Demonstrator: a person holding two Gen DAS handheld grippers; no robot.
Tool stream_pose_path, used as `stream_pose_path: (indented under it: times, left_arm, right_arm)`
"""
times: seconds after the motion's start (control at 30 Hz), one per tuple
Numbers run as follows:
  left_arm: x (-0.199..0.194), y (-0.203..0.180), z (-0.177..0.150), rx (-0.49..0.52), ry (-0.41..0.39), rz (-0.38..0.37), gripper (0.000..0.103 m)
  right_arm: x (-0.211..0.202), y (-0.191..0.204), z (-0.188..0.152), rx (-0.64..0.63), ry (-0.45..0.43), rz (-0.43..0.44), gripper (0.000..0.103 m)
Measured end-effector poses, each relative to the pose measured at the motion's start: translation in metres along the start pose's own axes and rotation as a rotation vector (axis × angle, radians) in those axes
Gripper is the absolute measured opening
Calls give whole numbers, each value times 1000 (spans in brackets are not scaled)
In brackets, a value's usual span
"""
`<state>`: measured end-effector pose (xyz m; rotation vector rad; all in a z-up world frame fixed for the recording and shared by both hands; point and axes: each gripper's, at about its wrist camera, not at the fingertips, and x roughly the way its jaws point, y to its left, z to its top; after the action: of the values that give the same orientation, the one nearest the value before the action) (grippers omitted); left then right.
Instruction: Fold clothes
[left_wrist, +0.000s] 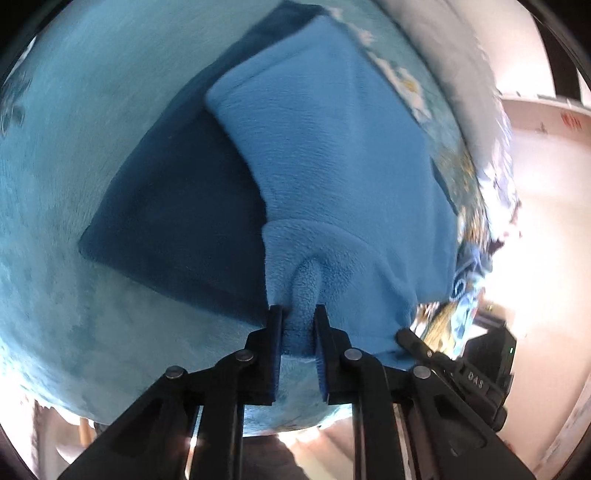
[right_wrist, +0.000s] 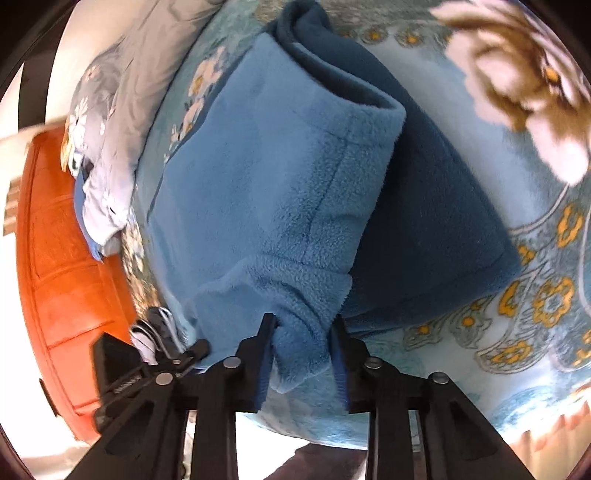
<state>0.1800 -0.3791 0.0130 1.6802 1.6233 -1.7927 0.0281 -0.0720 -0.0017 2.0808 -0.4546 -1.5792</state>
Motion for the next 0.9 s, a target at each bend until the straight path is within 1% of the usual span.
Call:
stream_pose_path:
  times: [0.1,0.2,0.3,0.33,0.4,0.43,0.47,0.5,0.53,0.57,0.6,0.63,0.67,0.7,0.73,0.77,0.8,0.83,0.87,0.9]
  left_arm:
    - [7,2,-6,15,18,28,16]
    - [20,6,-5,3,29,60,16]
    - [28,1,-2,17,29,98,17]
    - [29,-2,-3,31,32,108,17]
    - [30,-9,-5,65,36,127,19]
    - [29,-13,-7,86,36,136,23]
    - [29,-15,-9,103,42,150,33]
    - [27,-18,-10,117,44,168,41]
    - [25,-21,-12,132,47,185,55]
    - [21,-25,-15,156,35,197,63]
    - [16,-30,-17,184,23,207,66]
    - [11,-35,-19,212,10,216,73]
    - [6,-43,-21,254,-8,232,78]
    - [2,-51,-23,292,-25,245,81]
    - [-2,-60,-25,336,-43,254,86]
    - [-2,-68,-23,368,-51,265,88]
    - [-2,-77,-21,400,-59,276,90]
    - [-2,-85,-19,432,-68,286,95]
    - [-2,-93,-17,464,-76,297,96]
    - [1,-99,-6,480,-78,302,96]
  right_arm:
    - [2,4,-4,-51,8,-50,29]
    - [13,4,-6,-47,28,-78,29]
    - [16,0,-5,-44,32,-85,29]
    - [15,-2,-4,-45,30,-84,31]
    - [10,-4,-3,-48,25,-79,32]
    - [9,-1,-3,-54,22,-75,34]
    - [5,1,-3,-64,15,-74,39]
    - [0,4,-2,-81,0,-76,43]
    - [-6,7,-2,-99,-19,-80,54]
    - [-13,9,0,-114,-40,-84,62]
    - [-19,12,2,-128,-61,-87,64]
    - [-25,14,5,-141,-82,-93,67]
    - [-31,14,11,-151,-102,-104,74]
    - [-35,12,17,-157,-121,-114,78]
    - [-40,11,23,-162,-139,-124,85]
    - [-44,10,29,-168,-158,-134,89]
    - [-47,8,35,-171,-169,-140,90]
    - [-46,6,42,-168,-169,-141,94]
    - [-45,4,49,-167,-167,-140,98]
    - [-43,3,56,-168,-164,-137,99]
